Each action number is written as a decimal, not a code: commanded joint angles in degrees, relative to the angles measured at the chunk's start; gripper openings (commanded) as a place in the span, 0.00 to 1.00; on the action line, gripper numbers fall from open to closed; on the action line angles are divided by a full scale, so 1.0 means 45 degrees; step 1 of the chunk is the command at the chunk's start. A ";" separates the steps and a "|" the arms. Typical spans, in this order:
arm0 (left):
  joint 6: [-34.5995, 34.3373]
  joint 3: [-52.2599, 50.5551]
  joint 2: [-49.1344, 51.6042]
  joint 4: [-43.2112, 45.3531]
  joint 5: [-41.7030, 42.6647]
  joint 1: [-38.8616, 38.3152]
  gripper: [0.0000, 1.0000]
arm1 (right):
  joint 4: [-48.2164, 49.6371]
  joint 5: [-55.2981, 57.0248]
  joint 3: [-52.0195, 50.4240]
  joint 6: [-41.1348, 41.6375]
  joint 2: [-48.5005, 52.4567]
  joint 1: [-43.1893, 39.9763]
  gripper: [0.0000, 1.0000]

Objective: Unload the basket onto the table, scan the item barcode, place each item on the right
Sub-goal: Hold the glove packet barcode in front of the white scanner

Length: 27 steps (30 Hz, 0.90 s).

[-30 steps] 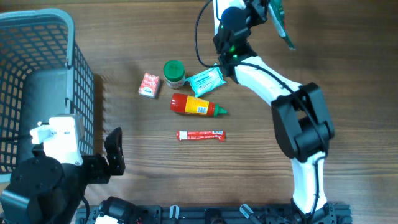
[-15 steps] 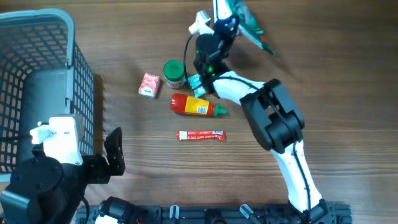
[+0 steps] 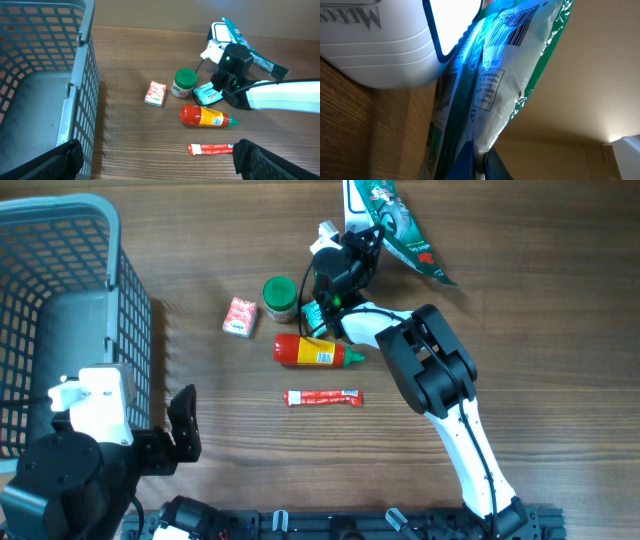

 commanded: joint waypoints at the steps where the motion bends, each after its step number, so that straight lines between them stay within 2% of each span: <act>1: 0.0151 0.0005 0.0015 0.0039 0.0155 0.0034 1.00 | -0.0291 0.0102 0.0126 -0.0199 0.0418 -0.0010 0.04; 14: 0.0146 0.0005 0.0015 0.0039 0.0160 0.0034 1.00 | -0.1574 -0.0427 0.0126 -0.0189 0.0432 -0.0029 0.04; 27: 0.0151 0.0005 0.0015 0.0039 0.0160 0.0034 1.00 | -0.1744 -0.0665 0.0126 -0.0180 0.0432 -0.0029 0.04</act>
